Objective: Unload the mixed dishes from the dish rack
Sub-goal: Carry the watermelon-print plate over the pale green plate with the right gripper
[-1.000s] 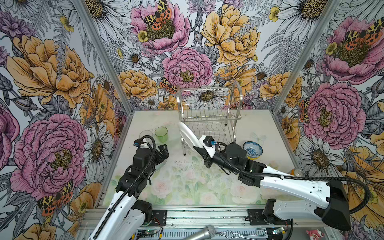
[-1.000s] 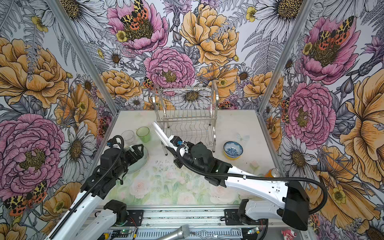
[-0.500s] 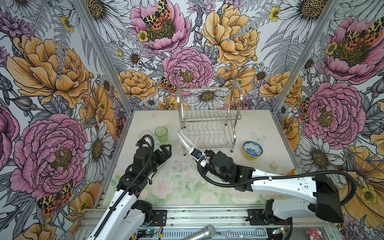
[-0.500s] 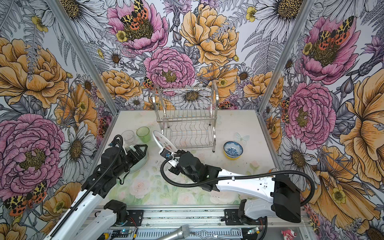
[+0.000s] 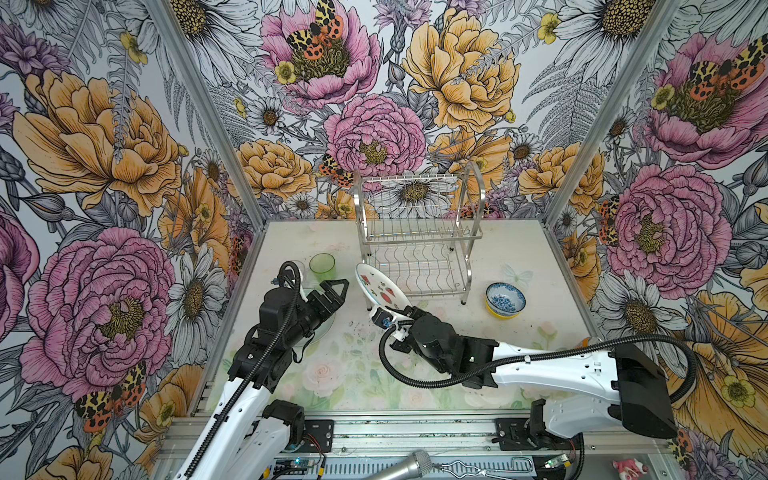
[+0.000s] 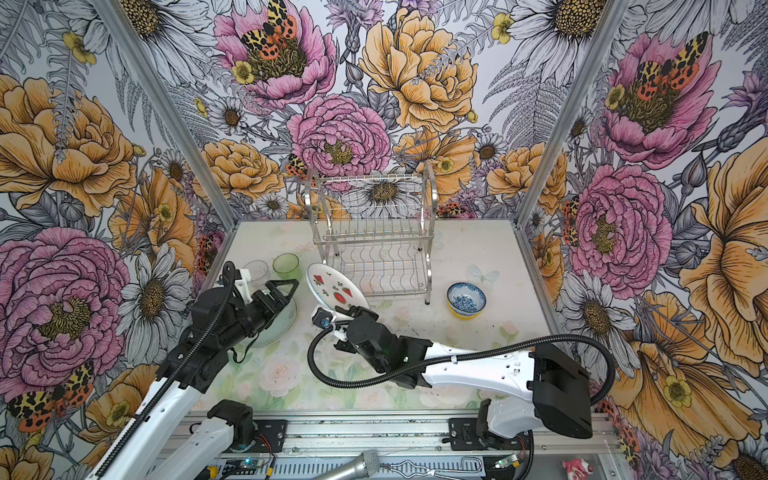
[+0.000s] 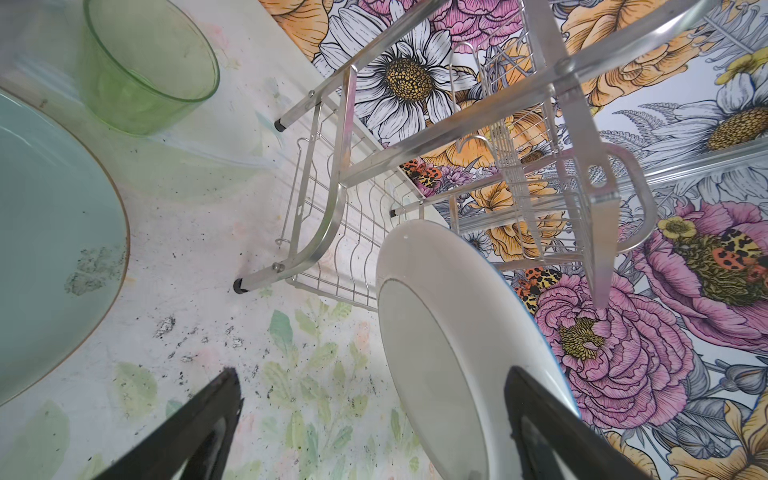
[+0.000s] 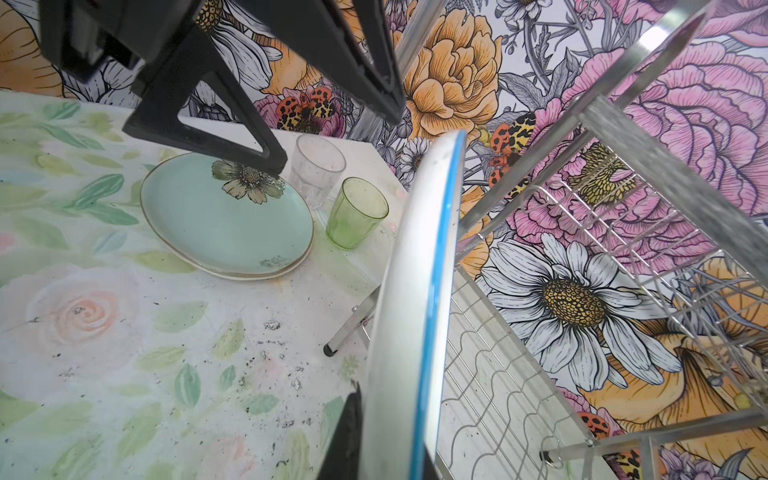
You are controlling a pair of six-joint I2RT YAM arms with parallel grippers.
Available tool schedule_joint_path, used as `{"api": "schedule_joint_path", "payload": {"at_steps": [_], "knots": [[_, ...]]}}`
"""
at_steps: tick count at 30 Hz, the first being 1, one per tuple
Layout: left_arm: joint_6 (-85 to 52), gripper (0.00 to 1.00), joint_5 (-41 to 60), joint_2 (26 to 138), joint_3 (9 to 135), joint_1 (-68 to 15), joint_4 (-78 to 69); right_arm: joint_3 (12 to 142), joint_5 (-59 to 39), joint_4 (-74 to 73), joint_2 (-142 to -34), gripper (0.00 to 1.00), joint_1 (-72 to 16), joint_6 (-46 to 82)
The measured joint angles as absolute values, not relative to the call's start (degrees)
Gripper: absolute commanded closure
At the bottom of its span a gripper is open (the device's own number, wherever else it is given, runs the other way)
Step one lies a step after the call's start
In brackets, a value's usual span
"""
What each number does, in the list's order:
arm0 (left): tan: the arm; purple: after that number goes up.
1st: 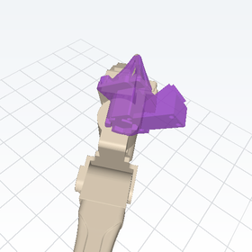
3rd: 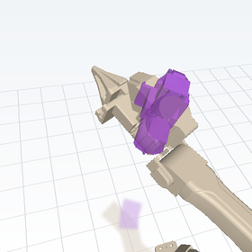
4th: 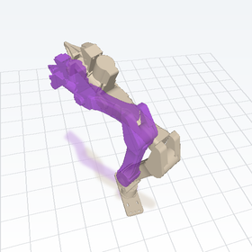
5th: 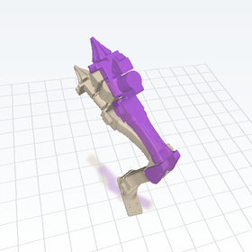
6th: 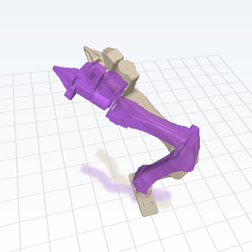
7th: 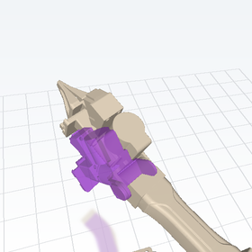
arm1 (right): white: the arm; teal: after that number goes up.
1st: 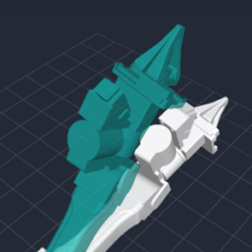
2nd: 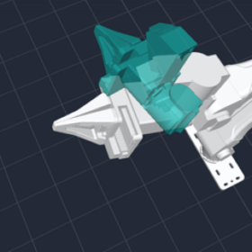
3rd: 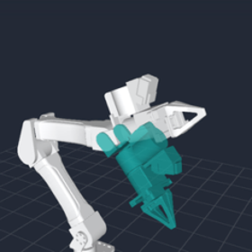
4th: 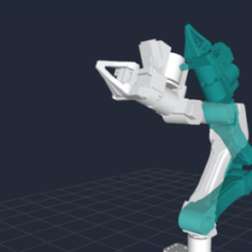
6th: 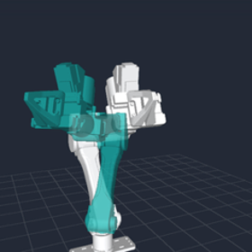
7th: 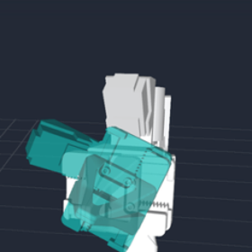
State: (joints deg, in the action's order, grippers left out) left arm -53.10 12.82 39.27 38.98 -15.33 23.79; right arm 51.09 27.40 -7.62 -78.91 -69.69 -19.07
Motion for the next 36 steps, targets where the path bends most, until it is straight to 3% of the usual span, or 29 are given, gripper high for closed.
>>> {"api": "schedule_joint_path", "payload": {"at_steps": [23, 28, 31, 36], "knots": [[-57.1, 0.09, 19.9, 45.0, 38.7, -14.8, 16.4, 57.1, 34.1, -9.2, -87.9, 1.0, -75.0, -27.2], [-57.1, 0.18, 20.5, 45.6, 37.8, -14.9, 15.9, 58.4, 36.2, -9.8, -89.8, 1.0, -75.9, -28.9], [-57.2, 0.3, 20.7, 45.8, 36.7, -14.9, 15.0, 58.5, 37.5, -9.9, -91.1, 1.0, -76.3, -29.8], [-57.5, 0.4, 20.7, 46.3, 36.1, -14.9, 14.0, 58.9, 39.4, -9.9, -92.6, 1.0, -76.7, -31.1]]}}
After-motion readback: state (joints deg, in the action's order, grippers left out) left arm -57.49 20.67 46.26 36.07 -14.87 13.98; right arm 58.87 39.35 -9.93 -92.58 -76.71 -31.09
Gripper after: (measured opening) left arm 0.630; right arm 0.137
